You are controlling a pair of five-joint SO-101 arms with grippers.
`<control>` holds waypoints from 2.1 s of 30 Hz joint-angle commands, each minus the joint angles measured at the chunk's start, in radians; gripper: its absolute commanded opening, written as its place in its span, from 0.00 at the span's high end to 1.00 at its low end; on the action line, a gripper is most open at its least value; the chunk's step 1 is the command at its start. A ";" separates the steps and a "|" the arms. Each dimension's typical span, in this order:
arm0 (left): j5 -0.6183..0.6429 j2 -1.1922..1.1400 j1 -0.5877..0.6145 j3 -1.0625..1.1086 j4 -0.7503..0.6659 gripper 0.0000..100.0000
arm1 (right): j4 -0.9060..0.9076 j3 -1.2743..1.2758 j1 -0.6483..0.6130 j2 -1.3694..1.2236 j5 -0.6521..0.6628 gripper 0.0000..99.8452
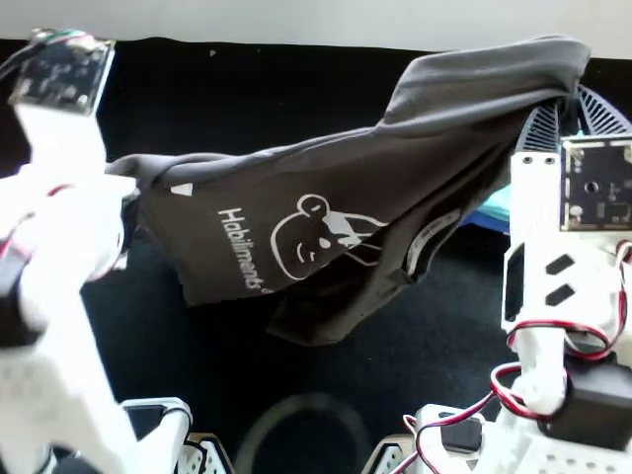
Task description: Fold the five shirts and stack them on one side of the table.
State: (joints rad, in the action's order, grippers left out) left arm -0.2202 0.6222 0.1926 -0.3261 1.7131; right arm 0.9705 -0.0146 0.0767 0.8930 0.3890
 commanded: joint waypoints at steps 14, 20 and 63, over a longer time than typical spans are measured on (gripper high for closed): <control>-0.006 0.232 0.016 -0.025 -0.187 0.99 | -0.122 -0.160 0.001 0.015 0.006 0.99; -0.006 0.232 0.016 -0.031 -0.189 0.99 | -0.147 -0.134 -0.001 -0.015 0.005 0.99; -0.255 0.231 0.211 1.276 -0.488 0.99 | 0.544 0.759 -0.591 -0.010 0.000 0.74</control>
State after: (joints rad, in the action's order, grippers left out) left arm -0.4641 0.8401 0.3966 0.9582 1.2421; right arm 1.3648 0.9567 -0.5079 0.8777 0.3890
